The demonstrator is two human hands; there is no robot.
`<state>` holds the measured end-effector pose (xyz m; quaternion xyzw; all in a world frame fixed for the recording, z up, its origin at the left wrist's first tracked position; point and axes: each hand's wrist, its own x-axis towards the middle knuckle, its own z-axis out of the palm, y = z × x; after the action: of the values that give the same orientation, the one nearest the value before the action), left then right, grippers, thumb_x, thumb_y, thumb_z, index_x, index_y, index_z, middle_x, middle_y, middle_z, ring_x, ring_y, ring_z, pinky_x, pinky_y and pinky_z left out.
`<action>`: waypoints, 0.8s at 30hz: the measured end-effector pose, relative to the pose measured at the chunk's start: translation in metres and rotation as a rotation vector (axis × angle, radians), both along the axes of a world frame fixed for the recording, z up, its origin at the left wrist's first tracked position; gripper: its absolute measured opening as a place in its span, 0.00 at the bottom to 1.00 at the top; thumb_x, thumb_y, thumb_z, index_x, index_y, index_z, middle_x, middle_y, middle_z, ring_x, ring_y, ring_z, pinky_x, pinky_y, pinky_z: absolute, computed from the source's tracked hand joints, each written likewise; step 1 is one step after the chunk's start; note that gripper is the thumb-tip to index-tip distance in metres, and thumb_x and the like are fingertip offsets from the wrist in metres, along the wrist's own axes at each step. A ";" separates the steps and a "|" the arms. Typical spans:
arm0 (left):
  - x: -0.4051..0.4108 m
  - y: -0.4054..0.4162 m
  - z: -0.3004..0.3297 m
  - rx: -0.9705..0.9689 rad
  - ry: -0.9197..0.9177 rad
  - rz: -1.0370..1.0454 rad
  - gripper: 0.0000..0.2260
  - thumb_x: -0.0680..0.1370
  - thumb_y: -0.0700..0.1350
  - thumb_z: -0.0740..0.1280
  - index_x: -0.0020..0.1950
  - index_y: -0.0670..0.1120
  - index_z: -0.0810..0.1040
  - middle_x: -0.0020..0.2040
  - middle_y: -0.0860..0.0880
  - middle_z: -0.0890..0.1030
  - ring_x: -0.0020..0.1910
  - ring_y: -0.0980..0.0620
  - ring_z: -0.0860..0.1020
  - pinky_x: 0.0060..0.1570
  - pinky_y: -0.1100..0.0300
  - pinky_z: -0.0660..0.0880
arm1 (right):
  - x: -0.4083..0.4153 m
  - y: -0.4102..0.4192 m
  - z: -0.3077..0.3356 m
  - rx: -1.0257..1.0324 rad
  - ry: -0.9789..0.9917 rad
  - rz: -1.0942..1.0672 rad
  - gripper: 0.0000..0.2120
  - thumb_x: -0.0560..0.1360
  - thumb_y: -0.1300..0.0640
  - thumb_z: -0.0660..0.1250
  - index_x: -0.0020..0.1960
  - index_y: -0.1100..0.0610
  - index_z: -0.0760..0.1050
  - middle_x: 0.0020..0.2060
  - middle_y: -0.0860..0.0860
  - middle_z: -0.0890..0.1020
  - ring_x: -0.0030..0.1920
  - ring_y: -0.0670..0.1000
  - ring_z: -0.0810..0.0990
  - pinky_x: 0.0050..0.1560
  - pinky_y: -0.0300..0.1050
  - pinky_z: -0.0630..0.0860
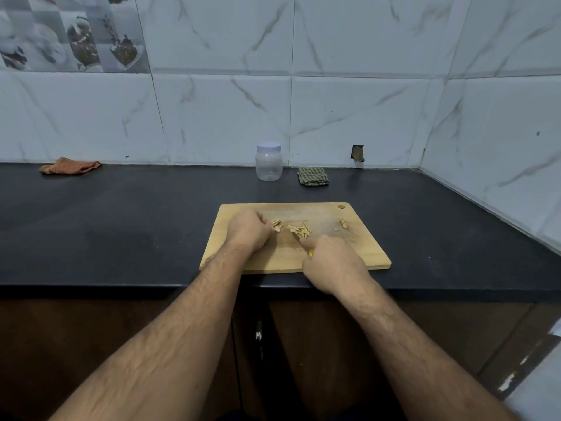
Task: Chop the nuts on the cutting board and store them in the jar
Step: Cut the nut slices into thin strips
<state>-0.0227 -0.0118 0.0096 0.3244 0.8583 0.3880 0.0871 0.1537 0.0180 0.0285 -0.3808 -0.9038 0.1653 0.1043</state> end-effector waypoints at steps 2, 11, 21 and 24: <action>-0.002 -0.003 -0.002 0.026 0.043 0.040 0.06 0.76 0.41 0.67 0.44 0.45 0.84 0.44 0.51 0.84 0.46 0.51 0.80 0.39 0.61 0.71 | -0.003 0.007 0.006 0.009 -0.028 -0.019 0.24 0.76 0.61 0.60 0.70 0.47 0.74 0.61 0.51 0.80 0.59 0.53 0.78 0.53 0.45 0.76; -0.005 0.002 0.004 -0.030 0.214 -0.088 0.05 0.77 0.43 0.69 0.46 0.53 0.82 0.44 0.53 0.83 0.46 0.52 0.80 0.48 0.58 0.77 | -0.021 0.015 0.007 0.017 -0.049 0.008 0.24 0.76 0.59 0.61 0.69 0.45 0.74 0.57 0.49 0.81 0.50 0.50 0.78 0.49 0.43 0.77; 0.000 0.011 0.007 -0.212 0.383 -0.133 0.05 0.77 0.49 0.70 0.47 0.50 0.85 0.44 0.51 0.84 0.45 0.50 0.80 0.41 0.59 0.73 | -0.020 0.021 0.006 0.008 0.015 -0.009 0.23 0.76 0.59 0.60 0.69 0.46 0.74 0.52 0.50 0.82 0.44 0.53 0.81 0.45 0.45 0.79; 0.006 0.008 0.007 -0.207 0.494 -0.134 0.08 0.79 0.48 0.66 0.46 0.50 0.84 0.43 0.51 0.83 0.44 0.50 0.79 0.38 0.59 0.70 | -0.021 0.021 0.002 -0.020 0.023 -0.012 0.23 0.75 0.59 0.61 0.68 0.47 0.74 0.50 0.49 0.81 0.44 0.53 0.82 0.45 0.46 0.80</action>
<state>-0.0168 -0.0039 0.0162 0.4544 0.8654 0.2006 -0.0665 0.1330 0.0391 0.0301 -0.3853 -0.8985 0.1782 0.1118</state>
